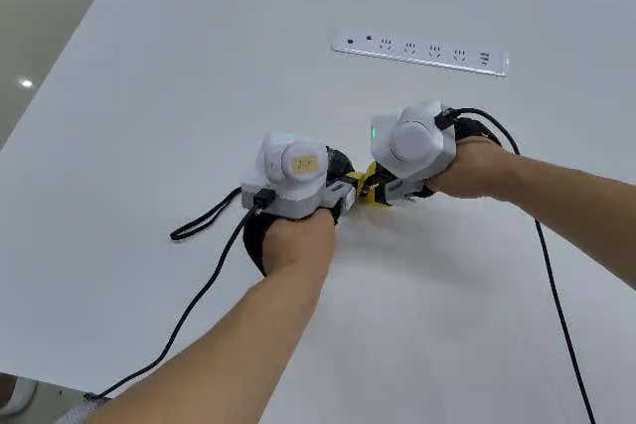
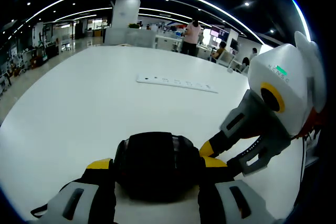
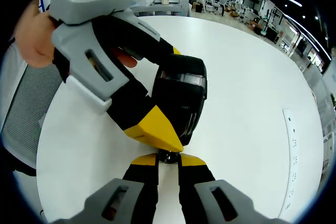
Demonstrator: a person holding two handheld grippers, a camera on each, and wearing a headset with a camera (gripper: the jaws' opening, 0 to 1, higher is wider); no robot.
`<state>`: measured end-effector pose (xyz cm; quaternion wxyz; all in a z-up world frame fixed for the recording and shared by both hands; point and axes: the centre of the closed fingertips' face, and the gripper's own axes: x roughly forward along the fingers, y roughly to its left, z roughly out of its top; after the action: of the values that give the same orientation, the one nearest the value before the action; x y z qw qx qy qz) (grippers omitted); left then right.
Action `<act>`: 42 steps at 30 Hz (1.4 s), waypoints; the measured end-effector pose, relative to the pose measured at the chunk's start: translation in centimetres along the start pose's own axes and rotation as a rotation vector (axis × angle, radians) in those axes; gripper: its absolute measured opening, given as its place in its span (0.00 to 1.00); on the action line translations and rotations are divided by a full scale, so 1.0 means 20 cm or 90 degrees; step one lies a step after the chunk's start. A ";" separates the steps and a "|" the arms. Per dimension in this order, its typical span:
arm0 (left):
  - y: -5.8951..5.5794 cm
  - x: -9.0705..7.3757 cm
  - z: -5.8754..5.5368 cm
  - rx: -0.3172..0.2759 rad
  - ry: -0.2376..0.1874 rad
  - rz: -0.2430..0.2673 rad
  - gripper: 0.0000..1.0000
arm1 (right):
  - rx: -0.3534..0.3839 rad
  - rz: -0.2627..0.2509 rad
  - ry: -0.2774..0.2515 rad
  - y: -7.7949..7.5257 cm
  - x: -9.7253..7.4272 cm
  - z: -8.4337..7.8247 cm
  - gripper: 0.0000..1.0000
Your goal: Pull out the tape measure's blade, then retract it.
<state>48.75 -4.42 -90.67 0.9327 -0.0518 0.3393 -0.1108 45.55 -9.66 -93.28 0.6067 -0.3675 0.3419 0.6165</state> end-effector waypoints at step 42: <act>0.00 0.00 0.00 -0.010 0.001 -0.002 0.63 | 0.019 -0.036 0.000 -0.02 0.02 0.01 0.15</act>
<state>48.69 -4.44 -90.62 0.9317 -0.0593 0.3411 -0.1095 45.98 -9.26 -93.42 0.6293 -0.3679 0.3404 0.5939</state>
